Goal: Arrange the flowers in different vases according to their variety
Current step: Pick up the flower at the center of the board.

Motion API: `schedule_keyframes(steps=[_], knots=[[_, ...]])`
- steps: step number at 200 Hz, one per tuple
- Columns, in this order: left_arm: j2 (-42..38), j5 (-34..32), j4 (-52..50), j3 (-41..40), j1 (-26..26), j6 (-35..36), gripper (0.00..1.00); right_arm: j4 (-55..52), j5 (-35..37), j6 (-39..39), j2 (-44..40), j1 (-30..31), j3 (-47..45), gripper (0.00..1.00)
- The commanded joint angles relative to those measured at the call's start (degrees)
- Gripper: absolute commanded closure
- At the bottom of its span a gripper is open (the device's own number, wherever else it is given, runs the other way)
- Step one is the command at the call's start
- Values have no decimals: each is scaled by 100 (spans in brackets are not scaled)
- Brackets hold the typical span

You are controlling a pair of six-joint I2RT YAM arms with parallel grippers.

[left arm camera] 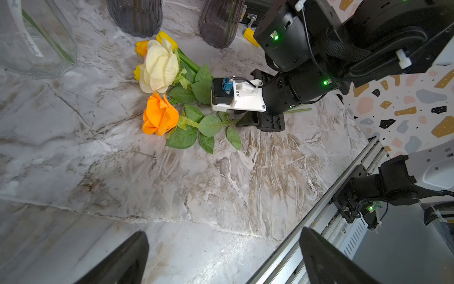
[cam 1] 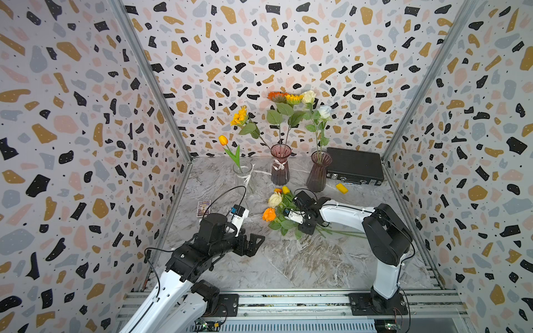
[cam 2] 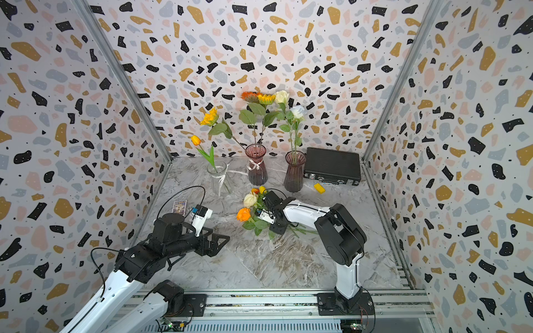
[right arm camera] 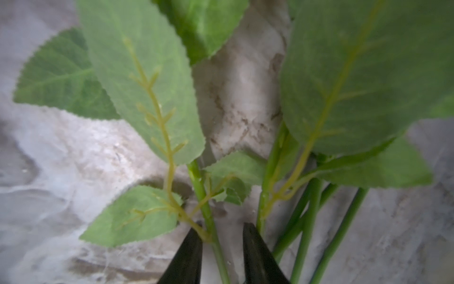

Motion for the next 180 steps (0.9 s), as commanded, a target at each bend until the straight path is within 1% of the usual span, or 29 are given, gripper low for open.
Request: schedule_keyframes(steps=[1,36,55,79,110,138,180], knots=[[16,-23,184,154,-29,56,1,-366,-157,-146,194,-86,104,68],[53,0,189,177,-30,65,1,-647,-559,-267,380,-113,135,73],[42,20,184,194,-29,57,0,-852,-748,-295,469,-113,179,82],[-4,30,167,187,-29,39,0,-1013,-877,-306,516,-113,201,100],[-94,11,134,170,-29,45,0,-997,-863,-192,354,-115,175,100],[-158,-7,134,167,-34,45,0,-958,-963,63,-162,-112,161,100],[-229,-14,162,149,-29,74,0,-969,-1764,323,-1373,-113,97,100]])
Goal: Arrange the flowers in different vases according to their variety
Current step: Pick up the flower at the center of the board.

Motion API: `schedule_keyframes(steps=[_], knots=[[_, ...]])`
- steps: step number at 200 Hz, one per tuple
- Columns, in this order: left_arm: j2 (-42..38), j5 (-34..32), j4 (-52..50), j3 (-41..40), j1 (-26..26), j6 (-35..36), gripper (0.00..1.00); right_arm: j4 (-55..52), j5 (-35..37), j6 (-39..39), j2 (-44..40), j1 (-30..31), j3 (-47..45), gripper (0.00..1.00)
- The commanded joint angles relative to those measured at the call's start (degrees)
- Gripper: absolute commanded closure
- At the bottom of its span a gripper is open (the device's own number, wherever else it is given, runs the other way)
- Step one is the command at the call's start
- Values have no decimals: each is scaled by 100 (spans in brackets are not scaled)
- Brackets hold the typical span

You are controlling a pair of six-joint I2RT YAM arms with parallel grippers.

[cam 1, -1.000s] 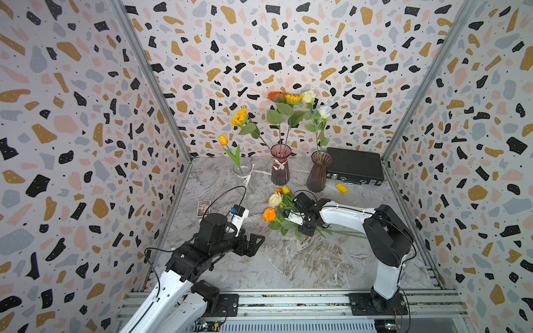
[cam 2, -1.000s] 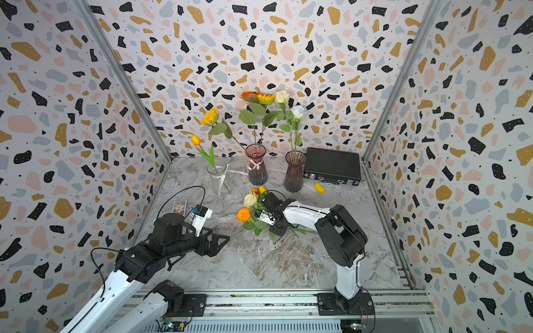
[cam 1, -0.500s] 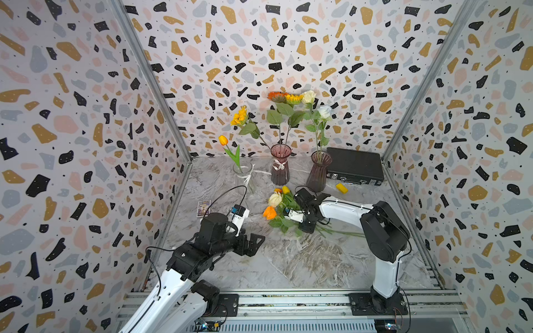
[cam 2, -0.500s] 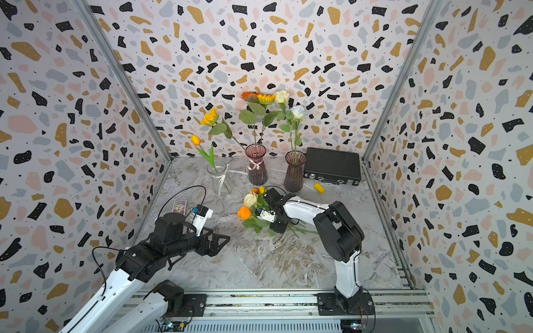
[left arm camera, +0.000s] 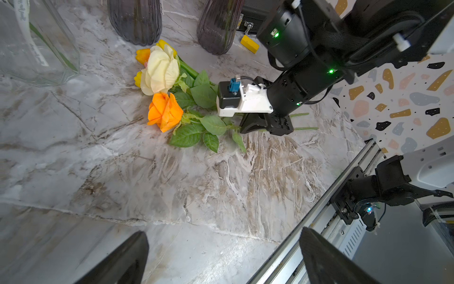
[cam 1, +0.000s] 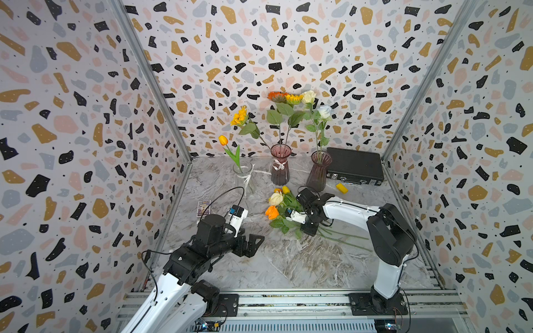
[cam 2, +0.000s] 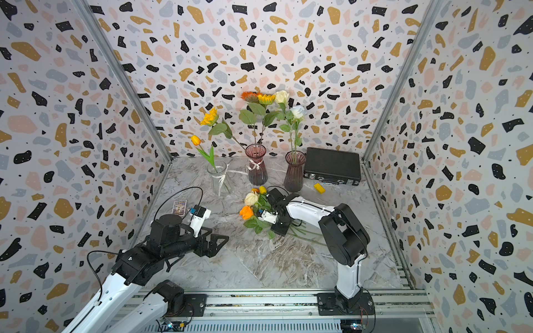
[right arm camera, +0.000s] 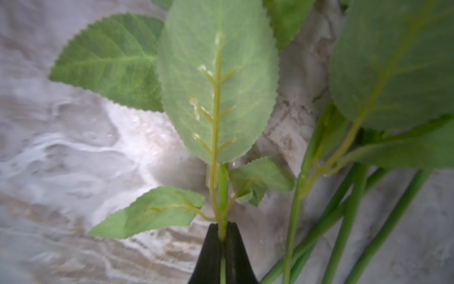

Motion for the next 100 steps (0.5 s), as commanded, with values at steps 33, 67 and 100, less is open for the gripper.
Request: schedule_keyframes(steps=[33,67,100], knots=[[-203,-134,141,148,-33,90,0,-126,-1024,436,-1734,9,113,100],[-384,-219,140,166,-30,98,0,345,-261,918,-2260,-96,644,100],[-491,-219,176,161,-29,133,0,1498,-99,1726,-2461,-575,1488,100]])
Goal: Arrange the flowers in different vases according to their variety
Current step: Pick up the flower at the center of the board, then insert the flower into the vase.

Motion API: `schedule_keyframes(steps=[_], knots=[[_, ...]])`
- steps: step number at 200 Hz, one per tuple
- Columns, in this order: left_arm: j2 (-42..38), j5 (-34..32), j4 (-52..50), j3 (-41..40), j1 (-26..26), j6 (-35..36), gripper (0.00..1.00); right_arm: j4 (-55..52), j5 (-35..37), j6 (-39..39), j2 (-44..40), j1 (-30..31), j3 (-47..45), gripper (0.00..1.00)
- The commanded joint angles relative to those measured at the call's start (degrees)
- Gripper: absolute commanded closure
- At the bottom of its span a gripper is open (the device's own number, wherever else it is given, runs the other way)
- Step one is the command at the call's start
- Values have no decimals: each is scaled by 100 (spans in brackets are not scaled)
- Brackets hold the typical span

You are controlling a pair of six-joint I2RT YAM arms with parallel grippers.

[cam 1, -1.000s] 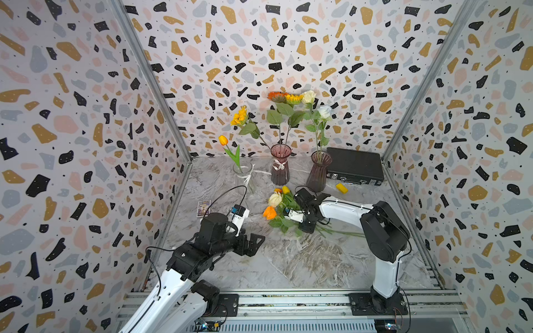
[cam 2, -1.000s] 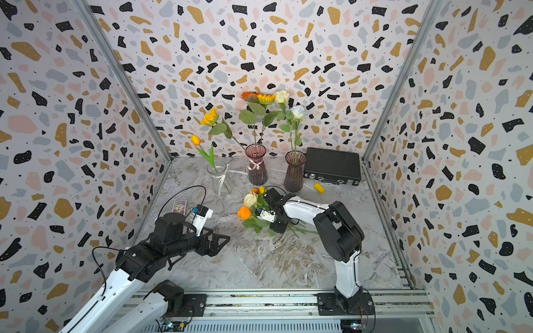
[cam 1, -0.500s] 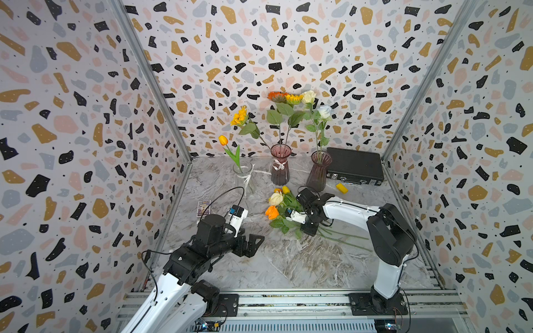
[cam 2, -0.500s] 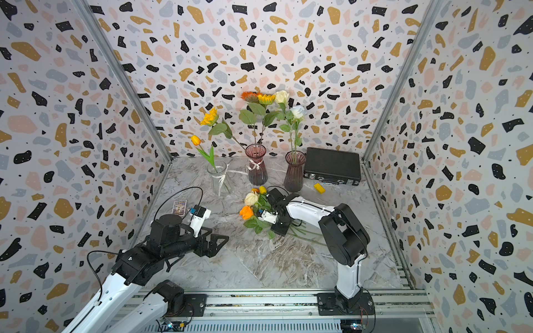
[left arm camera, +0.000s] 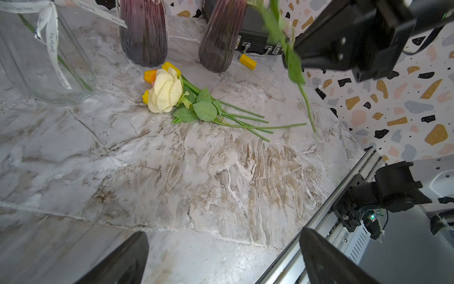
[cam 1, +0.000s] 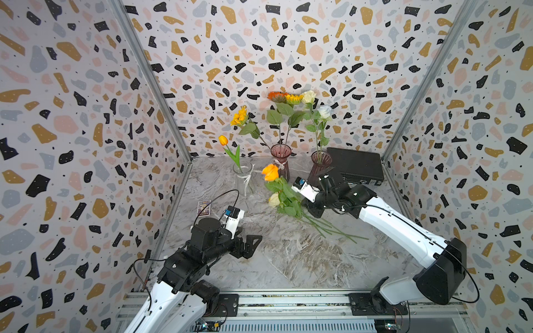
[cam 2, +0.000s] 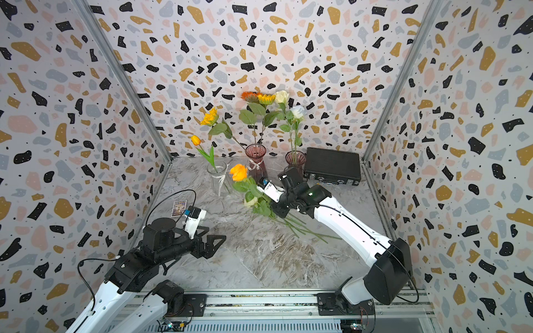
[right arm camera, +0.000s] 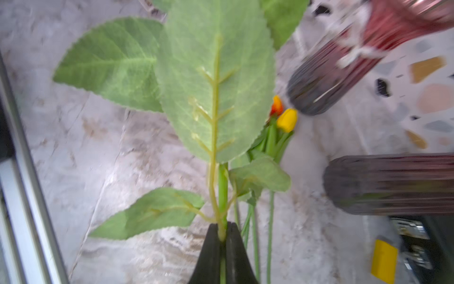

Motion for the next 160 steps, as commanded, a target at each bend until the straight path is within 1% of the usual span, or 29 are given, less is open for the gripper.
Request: schedule_keyframes(steps=[1,23,47,63,111,130,160], knots=[[-92,-64,180,155,-29,100,0,1147,200,780,-324,-357,668,100],[-197,-64,285,99,-29,80,0,2088,291,942,-249,-553,1252,100],[-313,-81,317,54,-29,75,0,2603,567,1036,64,-721,2127,100],[-382,-99,316,36,-29,66,0,2966,603,1175,300,-872,2603,100],[-404,-116,347,16,-29,73,0,2965,667,1184,1229,-1086,4211,100],[-401,-99,348,27,-29,68,0,2898,721,1071,1567,-1199,4520,100],[-395,-123,334,29,-29,66,0,3090,813,1083,1889,-1466,4388,100]])
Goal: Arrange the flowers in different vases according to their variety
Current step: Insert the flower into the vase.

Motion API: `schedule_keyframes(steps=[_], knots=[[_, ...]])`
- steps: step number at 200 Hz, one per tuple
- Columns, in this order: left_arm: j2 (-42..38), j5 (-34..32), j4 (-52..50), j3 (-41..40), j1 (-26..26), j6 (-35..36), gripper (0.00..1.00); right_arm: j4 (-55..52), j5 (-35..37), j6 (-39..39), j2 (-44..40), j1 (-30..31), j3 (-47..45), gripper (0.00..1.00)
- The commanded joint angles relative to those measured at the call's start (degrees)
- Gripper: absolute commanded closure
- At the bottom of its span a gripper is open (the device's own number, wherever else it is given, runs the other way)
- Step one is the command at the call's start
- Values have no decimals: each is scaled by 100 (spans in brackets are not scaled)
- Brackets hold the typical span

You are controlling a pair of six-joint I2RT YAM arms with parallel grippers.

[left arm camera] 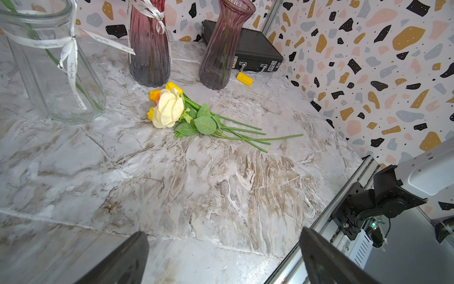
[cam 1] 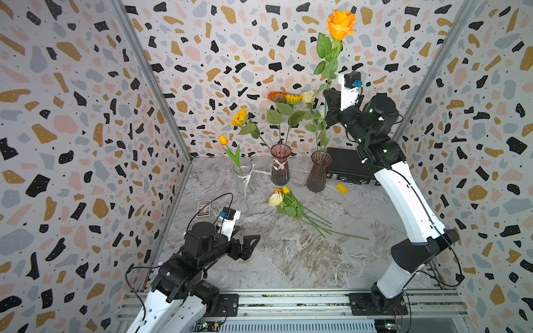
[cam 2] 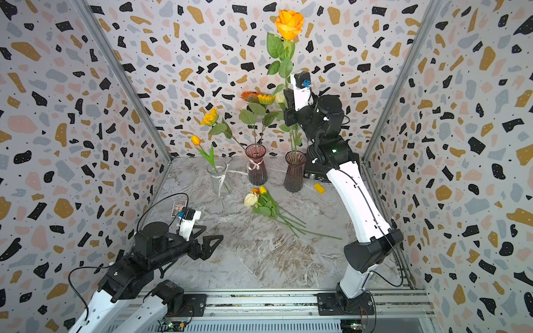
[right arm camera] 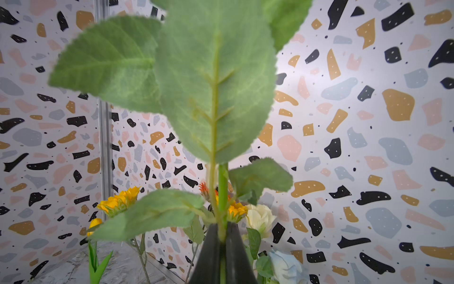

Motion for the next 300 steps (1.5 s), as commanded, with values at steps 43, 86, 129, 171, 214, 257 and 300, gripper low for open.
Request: schedule_keyframes(steps=[43,86,129,171,214,257,300], knots=[[79,-55,305,18,-29,83,0,1025,85,-16,475,-501,-714,100],[136,-112,279,18,-29,81,0,1786,14,215,429,-574,-1791,100],[173,-121,293,18,-29,92,0,2317,169,372,207,-574,-2942,100],[225,-77,291,26,-29,99,0,2350,360,217,192,-574,-3380,100],[256,-86,288,18,-29,104,0,2082,610,75,169,-575,-3376,73],[285,-42,288,36,-29,92,0,1898,832,-115,100,-574,-3451,49],[206,-60,279,44,-32,84,0,1683,729,-241,-357,-544,-3694,38]])
